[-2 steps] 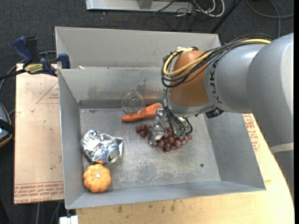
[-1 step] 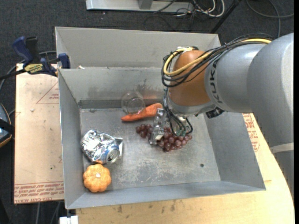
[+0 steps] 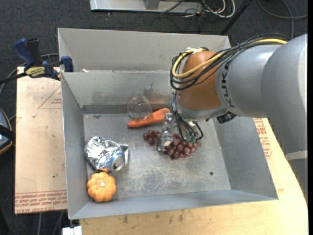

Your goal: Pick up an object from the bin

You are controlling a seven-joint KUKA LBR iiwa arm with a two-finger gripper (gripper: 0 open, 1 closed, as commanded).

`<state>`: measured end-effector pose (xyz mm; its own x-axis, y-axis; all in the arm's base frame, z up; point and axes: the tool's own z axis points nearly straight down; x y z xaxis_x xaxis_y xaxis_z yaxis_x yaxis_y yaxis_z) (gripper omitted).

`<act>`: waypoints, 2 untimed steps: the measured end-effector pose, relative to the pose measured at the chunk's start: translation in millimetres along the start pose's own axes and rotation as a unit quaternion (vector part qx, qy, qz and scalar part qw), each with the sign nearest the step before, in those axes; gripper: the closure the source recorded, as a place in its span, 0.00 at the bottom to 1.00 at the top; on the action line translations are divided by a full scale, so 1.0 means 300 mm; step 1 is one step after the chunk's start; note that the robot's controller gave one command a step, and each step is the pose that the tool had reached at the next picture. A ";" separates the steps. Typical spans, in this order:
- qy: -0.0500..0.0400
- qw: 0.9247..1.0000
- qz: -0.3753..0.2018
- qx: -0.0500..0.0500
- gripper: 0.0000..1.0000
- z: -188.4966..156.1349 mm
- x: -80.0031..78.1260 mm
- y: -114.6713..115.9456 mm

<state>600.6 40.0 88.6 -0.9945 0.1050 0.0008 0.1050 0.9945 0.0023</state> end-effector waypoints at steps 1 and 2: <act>0.000 1.000 0.000 0.000 1.00 -0.042 0.000 -0.001; 0.000 1.000 0.000 0.001 1.00 -0.089 0.000 -0.002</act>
Offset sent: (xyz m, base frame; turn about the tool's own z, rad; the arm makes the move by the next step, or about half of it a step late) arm 0.0002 0.0001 0.0624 0.0000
